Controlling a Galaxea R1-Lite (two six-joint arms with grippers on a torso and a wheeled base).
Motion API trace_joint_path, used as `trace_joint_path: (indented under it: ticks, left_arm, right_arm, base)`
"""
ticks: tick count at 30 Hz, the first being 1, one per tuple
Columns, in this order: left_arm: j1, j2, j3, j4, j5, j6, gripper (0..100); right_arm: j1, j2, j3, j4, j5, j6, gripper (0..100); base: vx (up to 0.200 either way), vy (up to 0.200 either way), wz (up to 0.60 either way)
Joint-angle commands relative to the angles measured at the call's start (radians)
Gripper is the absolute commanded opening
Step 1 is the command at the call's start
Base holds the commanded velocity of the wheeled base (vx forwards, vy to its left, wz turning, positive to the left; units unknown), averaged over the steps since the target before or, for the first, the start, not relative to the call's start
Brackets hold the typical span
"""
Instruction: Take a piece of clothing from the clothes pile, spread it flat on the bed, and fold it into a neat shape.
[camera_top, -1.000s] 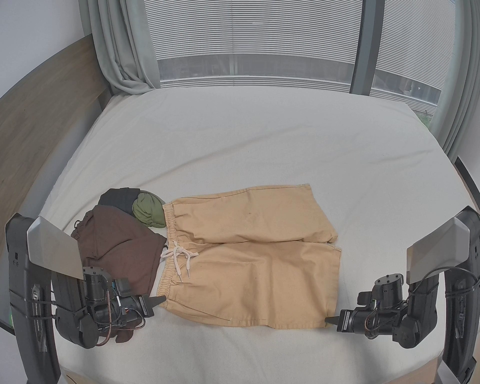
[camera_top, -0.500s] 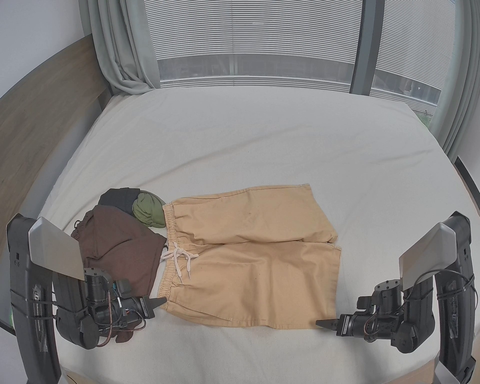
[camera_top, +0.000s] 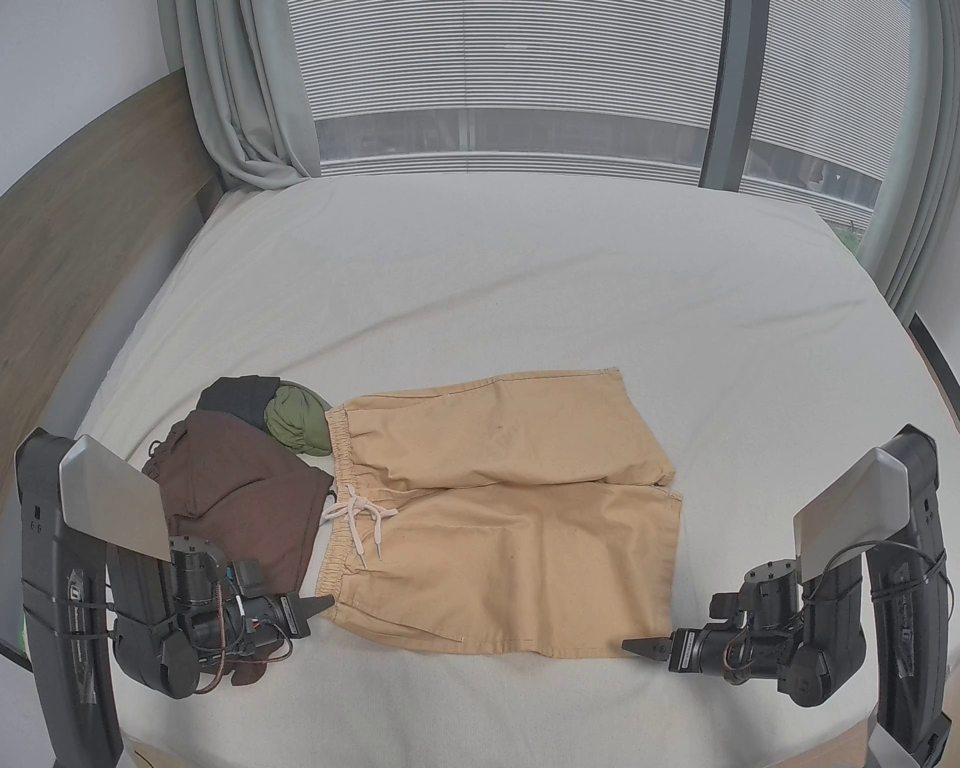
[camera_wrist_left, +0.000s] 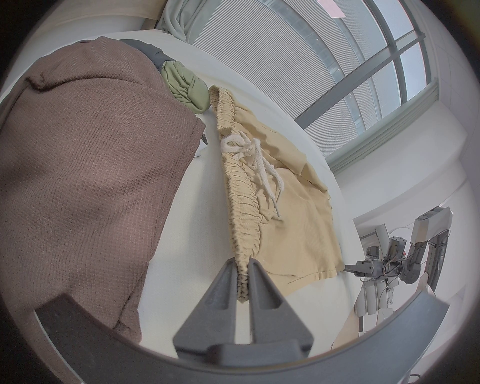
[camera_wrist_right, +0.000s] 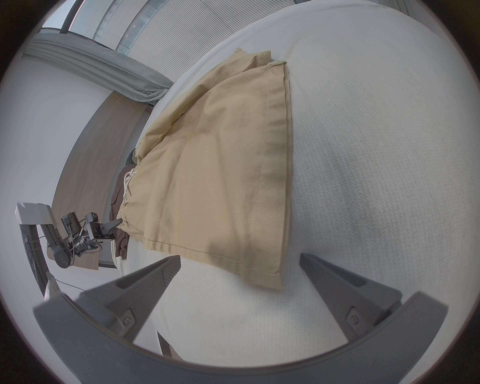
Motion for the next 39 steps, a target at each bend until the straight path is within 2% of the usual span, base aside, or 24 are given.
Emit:
trace_joint_path:
  ticks: [1,2,17,30,39]
  left_arm:
    - [0.001,0.003,-0.001,-0.001,0.0,-0.002,0]
    - [0.001,0.003,-0.001,-0.001,0.0,-0.002,0]
    - [0.003,0.023,-0.037,-0.004,0.0,0.001,0]
    - [0.008,-0.023,0.067,-0.001,-0.017,0.03,0]
    - [0.018,-0.063,0.156,0.001,-0.091,0.049,0]
  right_arm:
    - [0.002,0.006,-0.002,0.0,-0.001,0.0,100]
    - [0.002,0.004,-0.002,0.0,-0.001,0.0,0]
    - [-0.003,0.001,0.011,0.0,-0.001,0.0,0]
    - [-0.004,-0.03,0.1,0.0,-0.001,-0.01,0]
    - [-0.001,-0.077,0.154,0.0,-0.001,-0.032,0]
  base:
    - [0.0,0.0,0.0]
    - [0.0,0.0,0.0]
    - [0.0,0.0,0.0]
    - [0.0,0.0,0.0]
    - [0.0,0.0,0.0]
